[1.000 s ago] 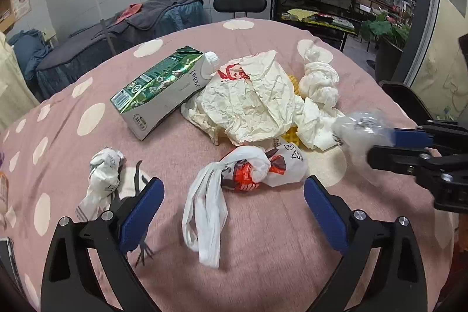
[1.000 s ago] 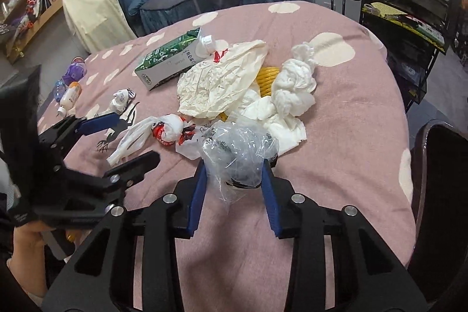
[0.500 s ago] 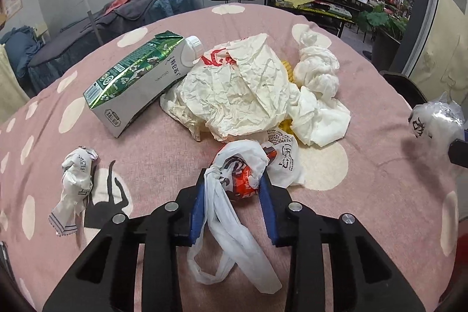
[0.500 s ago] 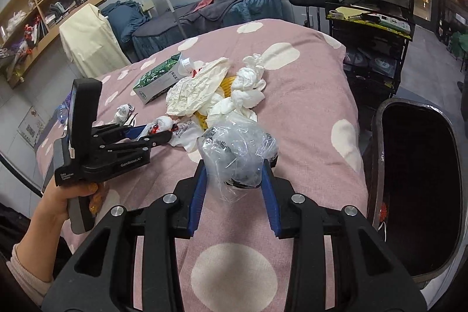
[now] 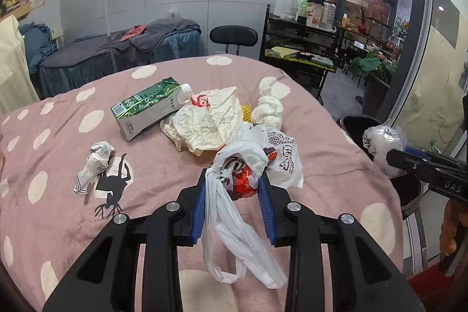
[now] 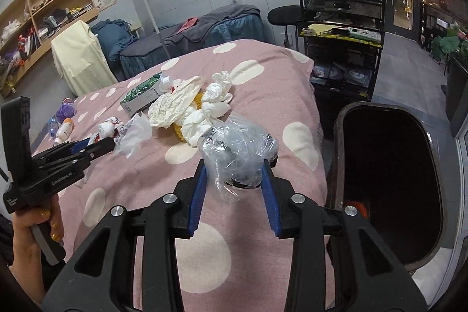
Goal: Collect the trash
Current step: 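Carry both bags over the brown bin and open both tools to drop them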
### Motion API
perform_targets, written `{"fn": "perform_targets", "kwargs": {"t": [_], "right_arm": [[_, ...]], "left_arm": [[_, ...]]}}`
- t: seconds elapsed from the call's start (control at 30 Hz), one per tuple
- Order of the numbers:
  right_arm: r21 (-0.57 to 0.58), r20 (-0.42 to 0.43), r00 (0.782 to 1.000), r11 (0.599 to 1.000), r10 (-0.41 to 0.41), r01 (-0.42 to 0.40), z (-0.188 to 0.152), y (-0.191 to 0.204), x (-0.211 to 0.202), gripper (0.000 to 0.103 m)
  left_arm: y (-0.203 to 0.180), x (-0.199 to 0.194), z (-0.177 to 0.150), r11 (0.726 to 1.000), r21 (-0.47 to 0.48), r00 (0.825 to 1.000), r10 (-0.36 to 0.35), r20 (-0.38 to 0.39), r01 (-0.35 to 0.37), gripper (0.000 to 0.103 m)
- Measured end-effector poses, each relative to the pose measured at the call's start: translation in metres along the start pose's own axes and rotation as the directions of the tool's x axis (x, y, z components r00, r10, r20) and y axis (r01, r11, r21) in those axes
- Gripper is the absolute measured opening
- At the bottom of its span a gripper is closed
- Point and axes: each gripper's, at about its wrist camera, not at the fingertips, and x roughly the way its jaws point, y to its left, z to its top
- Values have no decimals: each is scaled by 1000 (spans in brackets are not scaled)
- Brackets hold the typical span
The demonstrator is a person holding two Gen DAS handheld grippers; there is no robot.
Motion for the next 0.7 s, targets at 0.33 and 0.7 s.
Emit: {"fn": "perform_targets", "kwargs": {"t": [0.33, 0.7], "right_arm": [[94, 52, 990, 987, -132, 127, -15, -57, -30, 37], [209, 4, 955, 934, -296, 288, -35, -129, -18, 44]], "left_arm": [[-55, -1, 3, 995, 7, 994, -104, 37, 104, 32], [-106, 13, 9, 978, 62, 979, -200, 24, 198, 32]]}}
